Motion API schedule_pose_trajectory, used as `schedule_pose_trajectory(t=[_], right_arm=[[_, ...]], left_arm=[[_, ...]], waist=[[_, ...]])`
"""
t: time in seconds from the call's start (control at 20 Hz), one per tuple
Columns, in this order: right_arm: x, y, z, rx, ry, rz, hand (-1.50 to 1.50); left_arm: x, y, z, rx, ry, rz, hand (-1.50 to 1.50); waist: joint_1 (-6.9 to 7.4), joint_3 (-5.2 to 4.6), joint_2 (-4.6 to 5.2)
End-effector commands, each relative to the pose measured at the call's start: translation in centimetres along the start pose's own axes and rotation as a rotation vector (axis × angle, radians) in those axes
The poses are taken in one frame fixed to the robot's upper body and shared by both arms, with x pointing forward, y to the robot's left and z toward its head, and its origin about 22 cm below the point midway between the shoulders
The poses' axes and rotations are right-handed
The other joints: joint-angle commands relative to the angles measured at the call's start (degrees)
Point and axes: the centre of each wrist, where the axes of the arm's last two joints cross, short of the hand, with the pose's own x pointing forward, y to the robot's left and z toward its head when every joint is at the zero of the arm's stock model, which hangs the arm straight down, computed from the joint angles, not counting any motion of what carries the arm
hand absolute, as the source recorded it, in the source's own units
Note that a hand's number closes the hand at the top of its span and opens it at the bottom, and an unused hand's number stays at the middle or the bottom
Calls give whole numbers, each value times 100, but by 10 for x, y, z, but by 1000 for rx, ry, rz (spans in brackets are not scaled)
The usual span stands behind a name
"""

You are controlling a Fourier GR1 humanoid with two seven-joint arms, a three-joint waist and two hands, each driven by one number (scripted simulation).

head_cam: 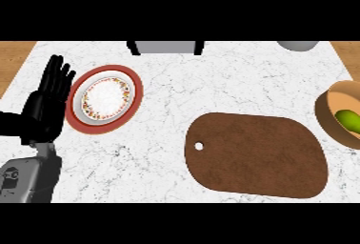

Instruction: Pick the pear from the cutting board and place it in the pot

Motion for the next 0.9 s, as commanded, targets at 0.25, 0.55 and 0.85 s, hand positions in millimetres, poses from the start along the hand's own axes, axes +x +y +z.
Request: schedule_pose_trajectory(t=[0.25, 0.55, 0.85], right_arm=[[-34, -60, 13, -143, -25, -169, -150], [-81, -132, 6, -177, -37, -194, -150], [-128, -180, 23, -235, -38, -205, -150]], left_arm=[[11, -1, -6, -6, -13, 5, 0], [-4, -4, 2, 13, 2, -14, 0], [13, 6, 12, -11, 3, 1, 0]], waist=[[-39, -3, -8], [-36, 1, 5], [-15, 4, -6]])
